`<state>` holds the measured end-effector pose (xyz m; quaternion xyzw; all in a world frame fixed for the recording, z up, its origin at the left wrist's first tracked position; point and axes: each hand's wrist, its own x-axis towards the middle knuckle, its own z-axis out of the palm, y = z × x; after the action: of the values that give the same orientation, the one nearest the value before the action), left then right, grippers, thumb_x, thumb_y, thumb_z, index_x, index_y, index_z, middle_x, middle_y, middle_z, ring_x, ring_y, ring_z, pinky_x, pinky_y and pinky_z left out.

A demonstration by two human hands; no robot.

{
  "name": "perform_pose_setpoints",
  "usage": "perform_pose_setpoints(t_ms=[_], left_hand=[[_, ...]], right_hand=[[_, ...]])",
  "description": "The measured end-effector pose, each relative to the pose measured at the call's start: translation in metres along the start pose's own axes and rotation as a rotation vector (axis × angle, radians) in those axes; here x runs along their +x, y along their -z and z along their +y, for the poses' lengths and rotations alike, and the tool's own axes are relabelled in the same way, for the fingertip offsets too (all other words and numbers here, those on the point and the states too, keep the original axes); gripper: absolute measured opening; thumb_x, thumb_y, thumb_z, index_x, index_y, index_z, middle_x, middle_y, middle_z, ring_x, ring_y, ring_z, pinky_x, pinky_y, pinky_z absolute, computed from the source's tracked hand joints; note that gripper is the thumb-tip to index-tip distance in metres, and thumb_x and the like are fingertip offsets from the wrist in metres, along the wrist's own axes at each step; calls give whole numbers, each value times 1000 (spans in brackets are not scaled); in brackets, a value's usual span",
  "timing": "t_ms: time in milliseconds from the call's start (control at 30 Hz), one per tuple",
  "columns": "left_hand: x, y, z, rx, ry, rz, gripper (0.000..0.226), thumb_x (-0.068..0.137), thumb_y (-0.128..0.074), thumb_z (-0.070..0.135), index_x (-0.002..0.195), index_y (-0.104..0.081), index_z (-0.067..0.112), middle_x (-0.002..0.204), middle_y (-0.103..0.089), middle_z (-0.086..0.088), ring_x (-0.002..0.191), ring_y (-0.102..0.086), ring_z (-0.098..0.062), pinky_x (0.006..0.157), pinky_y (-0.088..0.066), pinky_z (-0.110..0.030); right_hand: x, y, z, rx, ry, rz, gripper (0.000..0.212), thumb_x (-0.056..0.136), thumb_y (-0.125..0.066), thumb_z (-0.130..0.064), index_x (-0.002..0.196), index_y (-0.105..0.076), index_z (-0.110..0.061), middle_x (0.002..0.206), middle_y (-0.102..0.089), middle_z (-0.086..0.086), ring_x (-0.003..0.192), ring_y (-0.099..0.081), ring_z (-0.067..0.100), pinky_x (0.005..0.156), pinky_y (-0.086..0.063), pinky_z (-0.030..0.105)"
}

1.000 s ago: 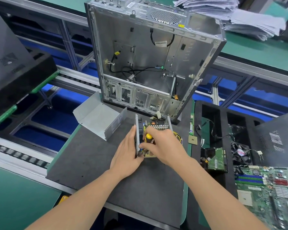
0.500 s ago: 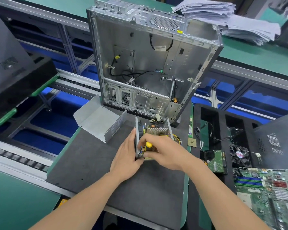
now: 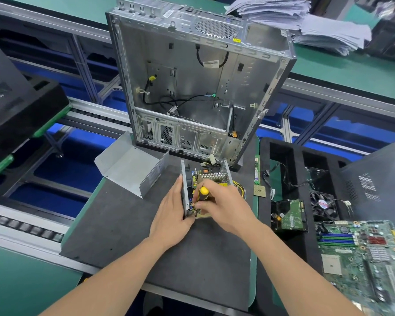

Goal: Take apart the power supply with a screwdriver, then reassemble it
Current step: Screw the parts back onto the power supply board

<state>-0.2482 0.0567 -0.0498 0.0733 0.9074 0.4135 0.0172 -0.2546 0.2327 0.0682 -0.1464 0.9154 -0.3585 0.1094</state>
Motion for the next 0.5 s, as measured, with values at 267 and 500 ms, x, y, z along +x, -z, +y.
perform_pose_setpoints(t_ms=[267, 500], left_hand=[[-8, 0, 4, -50, -16, 83, 112, 81, -73, 28, 163, 2, 44, 169, -12, 18, 146, -40, -20, 111, -44, -46], [-11, 1, 19, 41, -309, 351, 92, 74, -74, 20, 155, -31, 16, 168, -23, -1, 152, -27, -18, 122, -22, -42]], right_hand=[[-11, 11, 2, 60, -23, -30, 16, 98, -71, -23, 100, -60, -35, 97, -74, -13, 88, -70, 9, 87, -58, 43], [-34, 33, 19, 115, -27, 162, 15, 93, -75, -40, 97, -60, -39, 86, -73, -13, 81, -70, 11, 77, -58, 43]])
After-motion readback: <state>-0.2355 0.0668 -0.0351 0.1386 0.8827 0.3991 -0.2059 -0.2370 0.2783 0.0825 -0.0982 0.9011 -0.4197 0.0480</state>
